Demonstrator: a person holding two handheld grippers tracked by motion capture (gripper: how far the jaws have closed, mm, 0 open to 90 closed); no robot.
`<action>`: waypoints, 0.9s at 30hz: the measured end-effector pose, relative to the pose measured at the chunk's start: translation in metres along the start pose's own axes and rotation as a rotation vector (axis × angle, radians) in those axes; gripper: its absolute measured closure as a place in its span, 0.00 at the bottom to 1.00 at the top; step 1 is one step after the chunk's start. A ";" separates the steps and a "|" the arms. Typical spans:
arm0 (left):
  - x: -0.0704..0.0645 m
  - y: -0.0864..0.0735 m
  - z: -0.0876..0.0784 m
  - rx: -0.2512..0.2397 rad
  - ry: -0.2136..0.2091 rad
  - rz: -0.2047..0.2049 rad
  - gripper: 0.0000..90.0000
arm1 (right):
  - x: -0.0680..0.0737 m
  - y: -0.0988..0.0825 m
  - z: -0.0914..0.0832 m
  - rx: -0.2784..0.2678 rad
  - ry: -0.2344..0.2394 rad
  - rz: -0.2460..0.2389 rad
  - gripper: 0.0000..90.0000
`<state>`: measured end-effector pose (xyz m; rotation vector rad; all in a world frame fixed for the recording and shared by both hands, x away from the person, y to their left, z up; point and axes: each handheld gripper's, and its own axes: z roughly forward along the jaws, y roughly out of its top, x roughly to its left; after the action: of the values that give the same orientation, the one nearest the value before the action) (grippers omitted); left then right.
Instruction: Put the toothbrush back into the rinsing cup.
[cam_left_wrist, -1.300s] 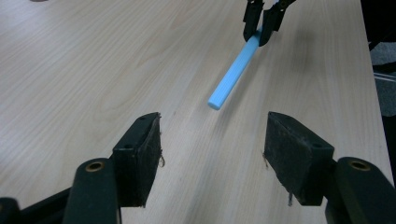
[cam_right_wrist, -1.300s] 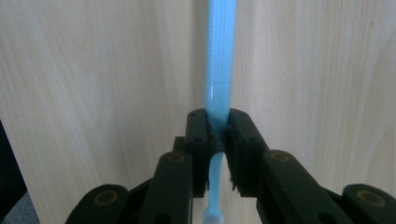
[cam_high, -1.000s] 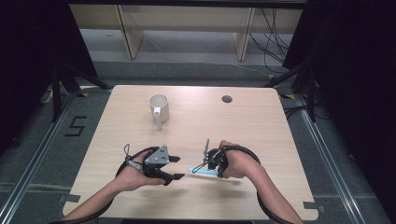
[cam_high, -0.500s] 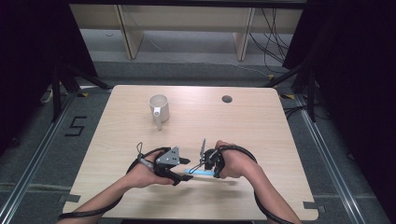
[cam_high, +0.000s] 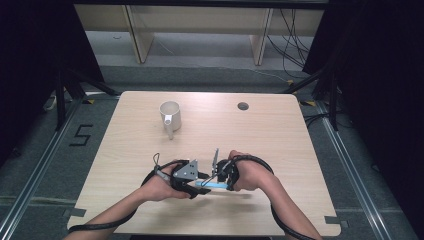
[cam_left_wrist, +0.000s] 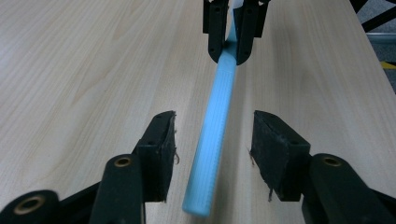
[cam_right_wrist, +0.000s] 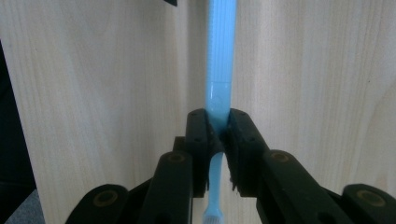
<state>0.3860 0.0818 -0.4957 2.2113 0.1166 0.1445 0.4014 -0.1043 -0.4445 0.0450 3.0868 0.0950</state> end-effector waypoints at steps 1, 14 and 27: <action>0.001 0.000 0.002 0.000 0.000 0.001 0.57 | 0.004 0.000 -0.001 0.017 0.011 0.051 0.89; -0.001 -0.001 0.007 0.006 -0.016 0.007 0.66 | 0.003 0.002 0.000 -0.018 0.007 0.012 0.89; 0.000 -0.003 0.008 0.029 -0.046 0.001 0.82 | 0.008 0.006 -0.002 0.005 0.021 0.050 0.89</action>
<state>0.3871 0.0767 -0.5029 2.2418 0.0929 0.0926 0.3932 -0.0984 -0.4429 0.1219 3.1075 0.0906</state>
